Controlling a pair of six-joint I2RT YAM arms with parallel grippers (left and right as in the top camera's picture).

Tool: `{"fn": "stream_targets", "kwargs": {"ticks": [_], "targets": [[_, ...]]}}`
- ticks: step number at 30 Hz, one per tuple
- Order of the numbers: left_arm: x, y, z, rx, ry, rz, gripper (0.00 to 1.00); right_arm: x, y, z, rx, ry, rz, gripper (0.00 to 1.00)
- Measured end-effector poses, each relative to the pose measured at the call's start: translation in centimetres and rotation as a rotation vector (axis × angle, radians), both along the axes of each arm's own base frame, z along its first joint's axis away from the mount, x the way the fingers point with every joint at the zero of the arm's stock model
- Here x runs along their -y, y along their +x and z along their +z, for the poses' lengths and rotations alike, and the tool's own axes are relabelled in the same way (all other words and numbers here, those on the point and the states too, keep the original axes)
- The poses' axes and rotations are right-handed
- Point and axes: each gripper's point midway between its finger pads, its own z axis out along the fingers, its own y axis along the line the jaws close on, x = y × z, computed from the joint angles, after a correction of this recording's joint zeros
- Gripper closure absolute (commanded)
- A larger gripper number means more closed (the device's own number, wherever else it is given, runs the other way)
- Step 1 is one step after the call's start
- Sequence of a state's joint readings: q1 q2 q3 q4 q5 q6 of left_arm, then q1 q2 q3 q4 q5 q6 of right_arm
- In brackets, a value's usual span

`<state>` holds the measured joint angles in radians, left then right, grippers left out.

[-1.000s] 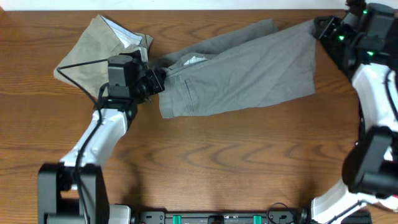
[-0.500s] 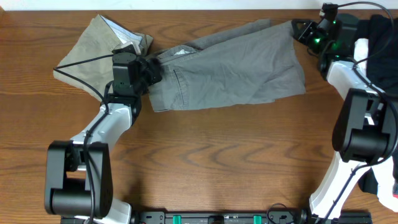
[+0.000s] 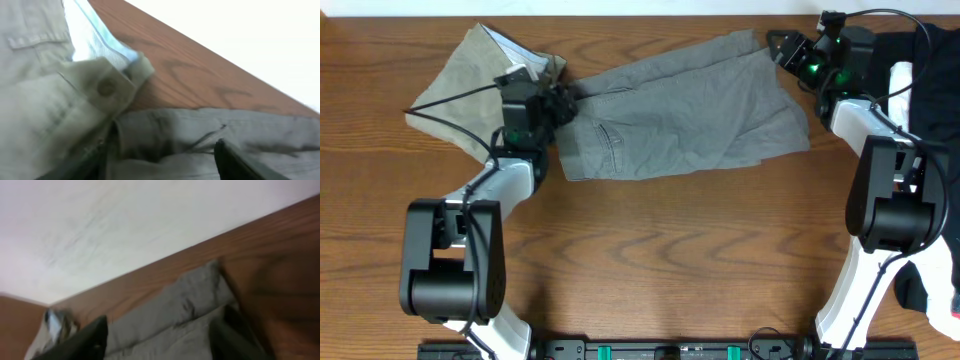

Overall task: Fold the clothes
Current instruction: 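Lay folded edge down and release both grippers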

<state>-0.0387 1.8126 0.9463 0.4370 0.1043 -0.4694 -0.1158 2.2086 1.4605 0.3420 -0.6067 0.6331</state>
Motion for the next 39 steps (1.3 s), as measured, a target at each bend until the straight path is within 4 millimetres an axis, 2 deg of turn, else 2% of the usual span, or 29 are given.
{"fn": "stream_targets", "kwargs": {"ticks": [5,7,9,11,14,17,20,23,29,32,35,39], "targets": [[-1.9,-1.6,1.2,-0.066,-0.032,-0.027,0.27,0.0,-2.2,-0.9,-0.085,0.088,0.12,0.36],[-1.3,-2.7,2.0,-0.09,-0.043,-0.082,0.27,-0.3,-3.3,-1.7,-0.143,0.118,0.161,0.38],[0.3,-4.0,2.4,-0.125,-0.043,-0.157,0.28,-1.0,-4.6,-2.7,-0.206,0.134,0.204,0.43],[2.1,-5.6,1.7,-0.189,-0.031,-0.239,0.29,-2.2,-5.9,-3.9,-0.268,0.134,0.246,0.47],[4.4,-8.4,-0.6,-0.322,-0.015,-0.335,0.33,-4.9,-8.2,-5.9,-0.374,0.098,0.313,0.47],[4.8,-9.9,-1.7,-0.387,-0.003,-0.37,0.32,-6.4,-10.1,-8.1,-0.455,-0.006,0.346,0.45],[4.7,-10.4,-2.1,-0.414,0.003,-0.378,0.32,-6.7,-12.3,-10.0,-0.545,-0.158,0.364,0.44],[4.6,-11.6,-2.7,-0.465,0.007,-0.391,0.32,-6.0,-13.4,-9.5,-0.62,-0.308,0.357,0.43],[4.6,-13.9,-3.7,-0.572,0.015,-0.422,0.32,-3.4,-13.8,-3.7,-0.682,-0.593,0.279,0.41],[4.1,-14.6,-4.1,-0.608,0.038,-0.416,0.32,-2.2,-14.8,-1.6,-0.715,-0.663,0.255,0.33],[3.3,-15.3,-4.6,-0.654,0.073,-0.39,0.32,-0.7,-16.4,-1.8,-0.788,-0.69,0.248,0.31],[2.6,-15.5,-4.8,-0.67,0.105,-0.368,0.32,1.5,-18.5,-3.2,-0.885,-0.68,0.251,0.29]]}}
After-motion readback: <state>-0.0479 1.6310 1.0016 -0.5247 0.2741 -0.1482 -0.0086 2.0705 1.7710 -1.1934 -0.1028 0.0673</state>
